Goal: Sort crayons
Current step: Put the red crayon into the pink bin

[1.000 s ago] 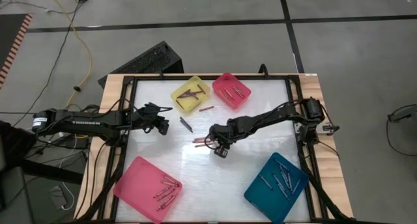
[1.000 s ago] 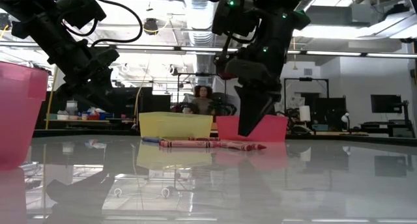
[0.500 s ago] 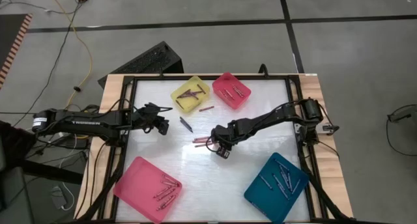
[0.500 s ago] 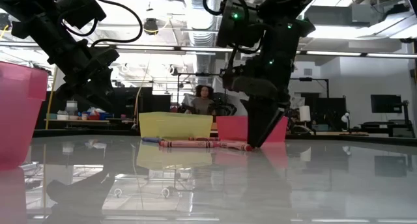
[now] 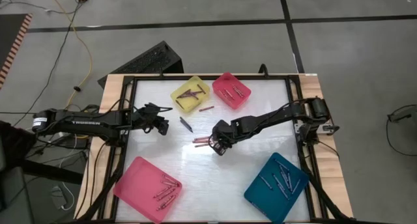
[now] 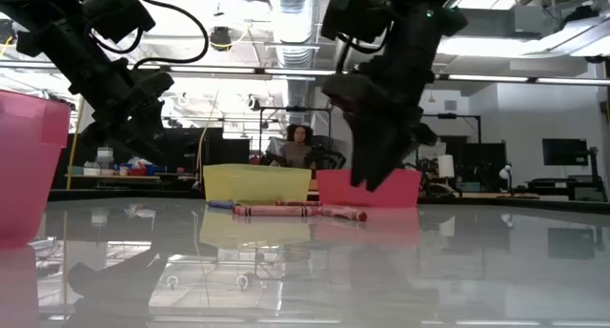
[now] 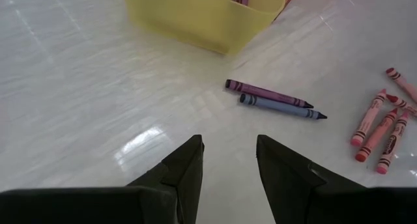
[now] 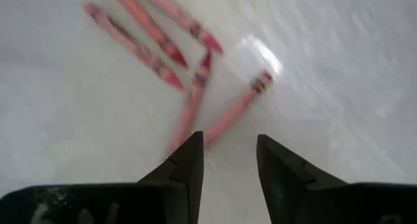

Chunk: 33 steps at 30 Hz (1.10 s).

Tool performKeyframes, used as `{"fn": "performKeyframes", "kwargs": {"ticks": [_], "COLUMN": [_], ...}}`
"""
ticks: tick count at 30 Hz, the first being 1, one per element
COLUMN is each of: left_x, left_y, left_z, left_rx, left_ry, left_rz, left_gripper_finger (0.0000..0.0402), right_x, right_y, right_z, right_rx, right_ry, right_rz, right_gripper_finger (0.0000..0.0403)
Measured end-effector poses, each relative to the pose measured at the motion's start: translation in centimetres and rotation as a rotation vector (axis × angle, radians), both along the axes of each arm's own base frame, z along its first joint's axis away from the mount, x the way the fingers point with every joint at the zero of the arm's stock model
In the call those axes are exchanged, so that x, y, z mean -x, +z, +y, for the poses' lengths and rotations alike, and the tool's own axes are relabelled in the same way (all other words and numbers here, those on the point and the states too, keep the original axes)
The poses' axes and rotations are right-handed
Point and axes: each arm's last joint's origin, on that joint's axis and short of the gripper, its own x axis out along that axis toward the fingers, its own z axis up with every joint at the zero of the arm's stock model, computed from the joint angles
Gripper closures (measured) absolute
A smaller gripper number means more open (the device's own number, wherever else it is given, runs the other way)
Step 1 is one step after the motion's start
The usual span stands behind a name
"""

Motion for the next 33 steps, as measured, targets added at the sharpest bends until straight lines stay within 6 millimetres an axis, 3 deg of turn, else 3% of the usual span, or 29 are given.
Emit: {"fn": "performKeyframes", "kwargs": {"ticks": [11, 17, 21, 28, 33], "left_x": [0.0, 0.0, 0.0, 0.0, 0.0], "left_y": [0.0, 0.0, 0.0, 0.0, 0.0], "left_z": [0.0, 0.0, 0.0, 0.0, 0.0], "left_rx": [0.006, 0.006, 0.006, 0.006, 0.006], "left_ry": [-0.003, -0.004, -0.004, -0.004, -0.004], "left_rz": [-0.002, -0.002, -0.002, -0.002, -0.002], "left_gripper_finger": [0.0269, 0.0269, 0.0269, 0.0269, 0.0269], "right_x": [-1.3, -1.3, -1.3, -1.1, -1.0], "right_y": [-3.1, -3.4, -3.5, -3.5, -3.3], "right_z": [0.8, 0.7, 0.7, 0.6, 0.6], "right_rx": [0.004, -0.004, -0.015, -0.027, -0.029], "right_ry": [-0.048, -0.076, -0.101, -0.136, -0.135], "right_rz": [0.024, 0.038, 0.043, 0.064, 0.063], "right_gripper_finger": [0.0267, 0.0271, 0.0302, 0.039, 0.0393]}}
